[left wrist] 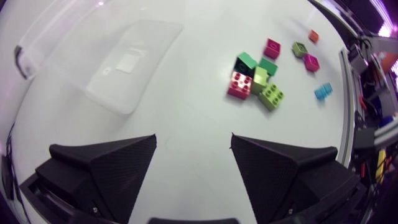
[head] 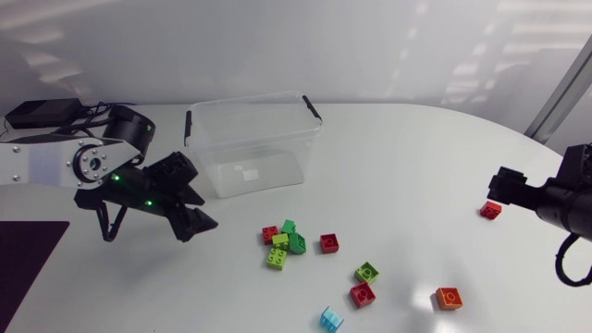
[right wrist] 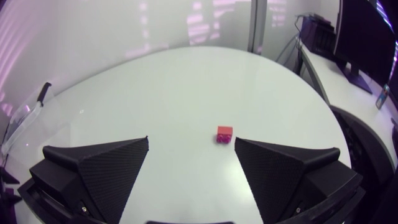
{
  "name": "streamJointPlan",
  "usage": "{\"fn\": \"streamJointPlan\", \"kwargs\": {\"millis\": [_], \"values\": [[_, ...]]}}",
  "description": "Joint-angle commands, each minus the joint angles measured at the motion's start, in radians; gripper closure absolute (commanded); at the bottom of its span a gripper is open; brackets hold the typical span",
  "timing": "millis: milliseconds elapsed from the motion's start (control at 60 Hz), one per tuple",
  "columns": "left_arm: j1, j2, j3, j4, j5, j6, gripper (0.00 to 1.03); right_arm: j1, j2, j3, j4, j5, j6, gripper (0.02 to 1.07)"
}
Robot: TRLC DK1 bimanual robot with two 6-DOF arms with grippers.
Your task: Place the duplo bricks in the container
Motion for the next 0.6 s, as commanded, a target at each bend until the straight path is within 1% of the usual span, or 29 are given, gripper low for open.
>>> {"fn": "streamJointPlan", "kwargs": {"millis": [0, 50, 117, 167, 200, 250, 283, 317, 417, 517, 583], "values": [[-0.018, 0.053, 0.04, -0.035, 0.047, 0.166, 0.19, -0.068, 0.127, 0.09, -0.068, -0.032, 0.07, 0.07], [-0.039, 0.087, 0.049, -0.042, 0.061, 0.189, 0.19, -0.111, 0.189, 0.142, -0.14, -0.078, 0.065, 0.07], [-0.07, 0.126, 0.052, -0.037, 0.066, 0.235, 0.19, -0.149, 0.252, 0.186, -0.206, -0.126, -0.002, 0.07], [-0.093, 0.153, 0.06, -0.034, 0.067, 0.256, 0.19, -0.182, 0.279, 0.199, -0.225, -0.169, -0.054, 0.07], [-0.112, 0.175, 0.066, -0.032, 0.074, 0.265, 0.19, -0.212, 0.293, 0.205, -0.238, -0.236, -0.1, 0.07], [-0.136, 0.208, 0.074, 0.009, 0.075, 0.261, 0.19, -0.257, 0.305, 0.2, -0.231, -0.336, -0.123, 0.07], [-0.145, 0.228, 0.077, 0.038, 0.075, 0.259, 0.19, -0.268, 0.314, 0.202, -0.226, -0.362, -0.125, 0.07], [-0.159, 0.254, 0.089, 0.064, 0.075, 0.254, 0.19, -0.266, 0.333, 0.211, -0.231, -0.362, -0.125, 0.07], [-0.181, 0.307, 0.117, 0.09, 0.075, 0.251, 0.19, -0.266, 0.373, 0.228, -0.246, -0.362, -0.125, 0.07], [-0.197, 0.333, 0.134, 0.13, 0.075, 0.247, 0.19, -0.284, 0.387, 0.228, -0.215, -0.353, -0.134, 0.07], [-0.208, 0.345, 0.144, 0.146, 0.075, 0.247, 0.19, -0.306, 0.414, 0.248, -0.218, -0.35, -0.136, 0.07]]}}
